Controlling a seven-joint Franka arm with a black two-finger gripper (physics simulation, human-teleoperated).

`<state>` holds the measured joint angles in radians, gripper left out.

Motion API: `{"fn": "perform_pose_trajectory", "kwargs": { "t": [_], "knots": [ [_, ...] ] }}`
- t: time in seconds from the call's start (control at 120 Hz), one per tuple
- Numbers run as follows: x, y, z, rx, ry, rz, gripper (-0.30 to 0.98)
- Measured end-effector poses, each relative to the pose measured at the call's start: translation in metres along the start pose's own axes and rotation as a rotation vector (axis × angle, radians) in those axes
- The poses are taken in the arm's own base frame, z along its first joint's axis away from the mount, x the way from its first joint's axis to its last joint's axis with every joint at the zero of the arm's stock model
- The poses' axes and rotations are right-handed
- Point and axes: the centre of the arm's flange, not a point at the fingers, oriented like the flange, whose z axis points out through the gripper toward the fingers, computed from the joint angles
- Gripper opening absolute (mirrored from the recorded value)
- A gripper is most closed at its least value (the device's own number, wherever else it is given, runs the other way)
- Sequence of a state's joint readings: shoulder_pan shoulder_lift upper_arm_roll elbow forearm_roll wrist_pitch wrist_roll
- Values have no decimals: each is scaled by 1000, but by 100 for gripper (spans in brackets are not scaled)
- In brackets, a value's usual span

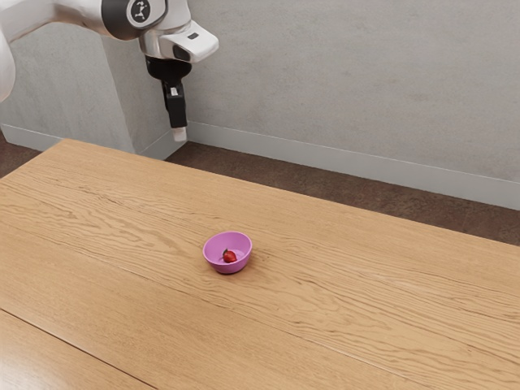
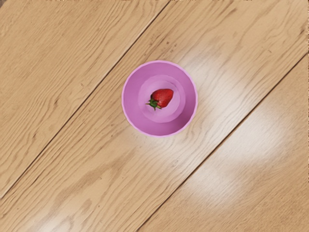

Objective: Take strawberry from the bowl

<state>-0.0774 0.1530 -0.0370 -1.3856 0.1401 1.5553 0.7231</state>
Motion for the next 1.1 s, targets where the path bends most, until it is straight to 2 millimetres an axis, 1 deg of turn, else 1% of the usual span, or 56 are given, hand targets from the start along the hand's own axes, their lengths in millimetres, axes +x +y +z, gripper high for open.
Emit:
{"fn": "perform_pose_trajectory", "kwargs": {
  "t": [0.258, 0.342, 0.375, 0.425, 0.458, 0.492, 0.583, 0.617, 0.658, 0.725, 0.767, 0.808, 0.892, 0.942, 0.983, 1.05, 1.1],
  "knots": [
    [-1, -1, 0, -6, 5, 1, 69],
    [-10, -12, 4, -38, 25, -26, 69],
    [1, 0, 3, -46, 36, 12, 69],
    [34, 32, 3, -47, 39, 123, 67],
    [53, 46, 18, -50, 19, 195, 65],
    [60, 49, 48, -69, -15, 246, 63],
    [44, 42, 143, -138, -98, 344, 56],
    [36, 41, 172, -153, -109, 379, 53],
    [31, 40, 196, -155, -103, 428, 49],
    [23, 36, 223, -149, -83, 502, 46],
    [18, 36, 235, -143, -76, 551, 45],
    [21, 39, 239, -120, -72, 613, 44],
    [42, 59, 233, -62, -56, 771, 42],
    [53, 64, 237, -43, -47, 848, 40],
    [56, 60, 250, -41, -42, 896, 38],
    [51, 45, 271, -45, -35, 946, 34],
    [48, 38, 278, -37, -28, 987, 32]
  ]
}}
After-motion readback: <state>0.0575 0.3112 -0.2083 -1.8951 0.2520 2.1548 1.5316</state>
